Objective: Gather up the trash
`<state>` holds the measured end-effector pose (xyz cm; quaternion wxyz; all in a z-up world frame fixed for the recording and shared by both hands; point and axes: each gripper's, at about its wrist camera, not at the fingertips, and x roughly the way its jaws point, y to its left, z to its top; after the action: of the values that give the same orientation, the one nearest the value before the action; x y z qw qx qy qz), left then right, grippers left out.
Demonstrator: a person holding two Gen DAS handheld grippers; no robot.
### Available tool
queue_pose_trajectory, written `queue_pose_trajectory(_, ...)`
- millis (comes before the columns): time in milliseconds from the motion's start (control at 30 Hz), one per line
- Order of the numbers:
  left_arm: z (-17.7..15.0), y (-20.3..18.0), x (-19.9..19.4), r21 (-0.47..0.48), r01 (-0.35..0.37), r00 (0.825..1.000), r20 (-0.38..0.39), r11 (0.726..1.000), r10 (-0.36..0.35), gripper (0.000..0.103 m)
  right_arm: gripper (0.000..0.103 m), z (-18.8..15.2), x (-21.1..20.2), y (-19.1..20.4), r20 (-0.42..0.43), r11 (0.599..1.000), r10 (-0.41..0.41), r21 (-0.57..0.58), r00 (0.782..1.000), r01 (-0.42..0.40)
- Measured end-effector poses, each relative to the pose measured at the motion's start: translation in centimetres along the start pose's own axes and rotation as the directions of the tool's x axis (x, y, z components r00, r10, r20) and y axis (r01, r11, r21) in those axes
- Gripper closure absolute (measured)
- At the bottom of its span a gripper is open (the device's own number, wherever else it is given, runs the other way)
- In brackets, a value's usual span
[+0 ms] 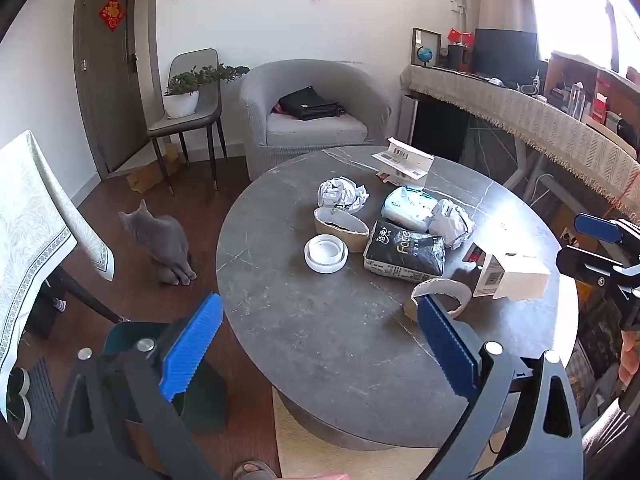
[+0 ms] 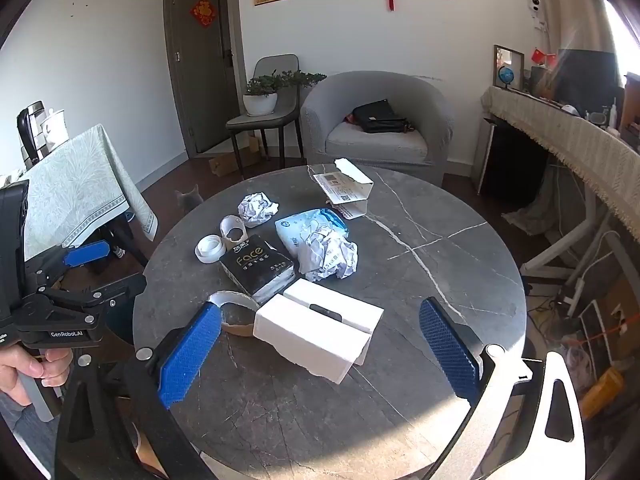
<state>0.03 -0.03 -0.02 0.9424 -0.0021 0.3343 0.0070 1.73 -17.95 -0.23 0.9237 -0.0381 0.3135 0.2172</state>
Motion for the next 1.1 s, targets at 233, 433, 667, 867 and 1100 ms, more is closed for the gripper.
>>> queue_pose_trajectory(233, 0.20, -0.13, 0.33, -0.009, -0.003, 1.000, -0.006, 1.000, 0.003, 0.003, 0.003, -0.02, 0.02, 0.28, 0.001, 1.000, -0.005, -0.003, 1.000, 0.005)
queue_pose_trajectory(433, -0.14, -0.34, -0.11, 0.004, -0.004, 1.000, 0.008, 1.000, 0.004, 0.003, 0.003, -0.04, 0.07, 0.27, 0.002, 1.000, -0.005, -0.002, 1.000, 0.005)
queue_pose_trajectory(667, -0.17, -0.16, -0.21, -0.002, -0.006, 1.000, 0.007, 1.000, 0.006, 0.003, 0.003, 0.06, 0.02, 0.29, 0.002, 1.000, -0.001, -0.001, 1.000, 0.001)
queue_pose_trajectory(867, -0.11, -0.12, -0.23, -0.003, -0.004, 1.000, 0.009, 1.000, 0.004, 0.003, 0.003, 0.07, 0.04, 0.43, 0.003, 1.000, 0.000, -0.001, 1.000, 0.000)
queue_pose_trajectory(1100, -0.08, -0.13, -0.21, -0.003, -0.004, 1.000, 0.008, 1.000, 0.004, 0.003, 0.003, 0.08, 0.08, 0.45, 0.004, 1.000, -0.001, 0.001, 1.000, 0.001)
